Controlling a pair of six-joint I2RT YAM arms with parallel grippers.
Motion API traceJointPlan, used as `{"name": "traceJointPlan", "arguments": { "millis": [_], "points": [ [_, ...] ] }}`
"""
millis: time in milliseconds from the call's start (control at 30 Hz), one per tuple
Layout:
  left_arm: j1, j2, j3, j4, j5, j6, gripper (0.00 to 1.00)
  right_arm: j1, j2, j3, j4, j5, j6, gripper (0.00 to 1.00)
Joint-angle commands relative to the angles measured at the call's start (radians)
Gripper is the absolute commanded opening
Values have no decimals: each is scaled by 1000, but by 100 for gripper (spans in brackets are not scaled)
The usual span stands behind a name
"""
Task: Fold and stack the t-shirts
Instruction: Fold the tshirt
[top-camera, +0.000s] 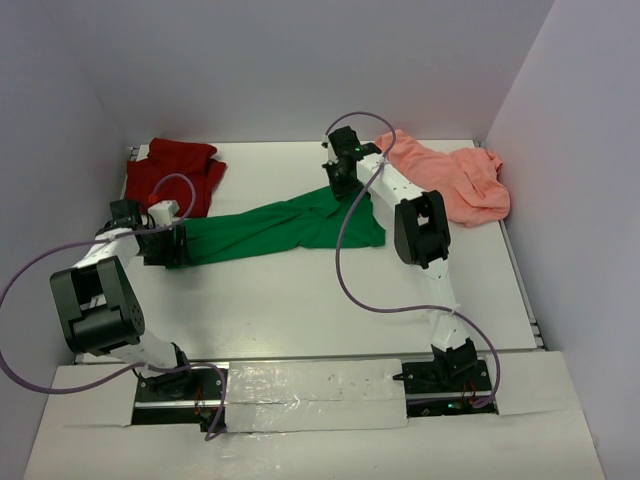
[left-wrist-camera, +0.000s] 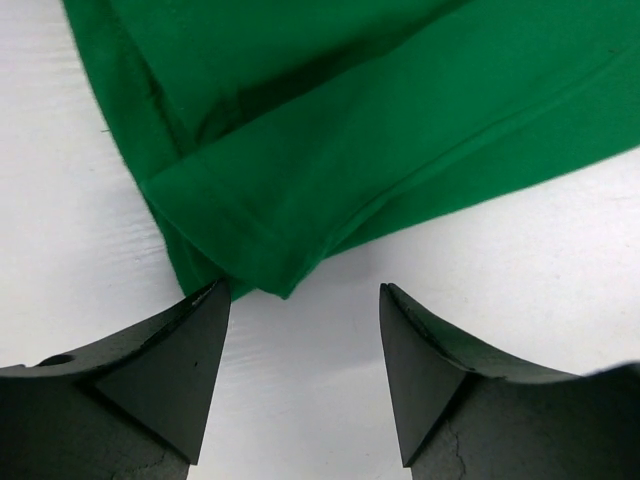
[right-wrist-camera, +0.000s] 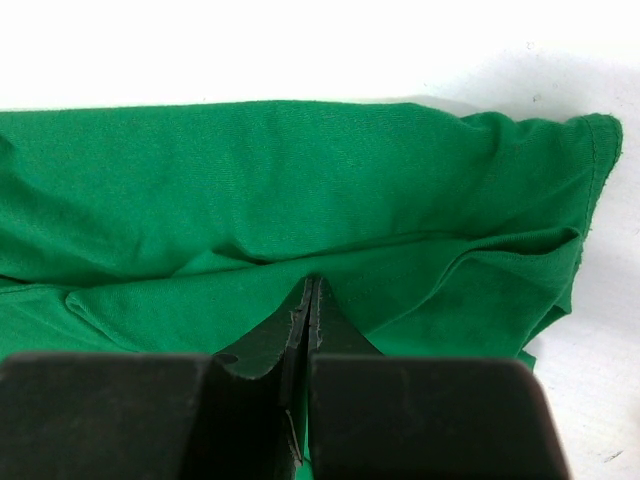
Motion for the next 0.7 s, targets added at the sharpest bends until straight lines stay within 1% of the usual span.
{"name": "traceJointPlan", "arguments": {
  "millis": [0, 133, 333, 433, 467, 533, 567, 667],
  "points": [
    [-3, -1, -8, 64, -50, -17, 70, 6, -85, 24, 0, -12, -6, 0],
    [-3, -10, -18, 87, -76, -21, 70, 6, -87, 20, 0, -16, -4, 0],
    [-4, -8, -22, 93, -72, -26, 64, 8, -84, 22, -1, -16, -6, 0],
    [-6, -10, -21, 96, -70, -32, 52, 6, -84, 21, -3, -18, -6, 0],
    [-4, -13, -21, 96, -69, -32, 45, 8, -84, 19, -1, -18, -6, 0],
    [-6, -18, -20, 96, -64, -33, 38, 6, -85, 16, -1, -15, -7, 0],
    [-7, -19, -20, 95, -67, -35, 28, 6, -87, 16, -1, -16, -7, 0],
    [-7, -19, -17, 90, -67, -37, 20, 6, -88, 16, -1, -18, -7, 0]
  ]
}}
